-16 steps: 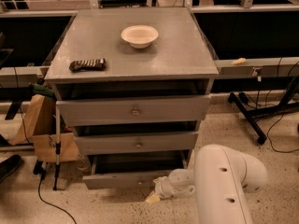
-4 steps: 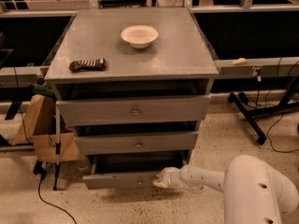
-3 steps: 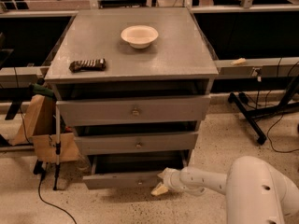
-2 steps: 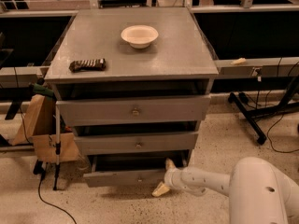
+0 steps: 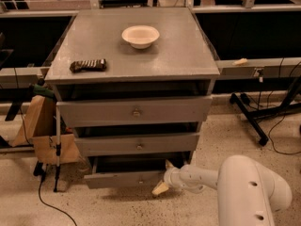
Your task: Close bottom drawer
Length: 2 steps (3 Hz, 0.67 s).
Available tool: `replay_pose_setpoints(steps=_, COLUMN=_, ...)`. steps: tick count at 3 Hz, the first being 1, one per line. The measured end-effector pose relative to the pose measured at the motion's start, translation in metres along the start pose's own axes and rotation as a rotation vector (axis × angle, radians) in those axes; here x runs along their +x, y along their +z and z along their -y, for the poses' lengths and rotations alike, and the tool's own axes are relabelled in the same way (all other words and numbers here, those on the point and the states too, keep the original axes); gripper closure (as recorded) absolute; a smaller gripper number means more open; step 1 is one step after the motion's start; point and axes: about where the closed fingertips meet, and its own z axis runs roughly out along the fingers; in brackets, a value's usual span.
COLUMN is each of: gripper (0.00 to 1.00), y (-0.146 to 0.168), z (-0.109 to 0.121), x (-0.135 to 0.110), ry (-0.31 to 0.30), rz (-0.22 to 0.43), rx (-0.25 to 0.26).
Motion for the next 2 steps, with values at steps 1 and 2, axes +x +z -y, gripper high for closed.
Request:
replay_pose_setpoints(steps=1, gripper=0.19, y=-0.0018, z=0.0043, x=0.0051, ry=0.012, rz=-0.001, rx=0.02)
replay_pose_setpoints(steps=2, gripper=0.42, y=-0.0118, z=0.0067, x=0.0106, ry=0.028, rz=0.002, rx=0.041)
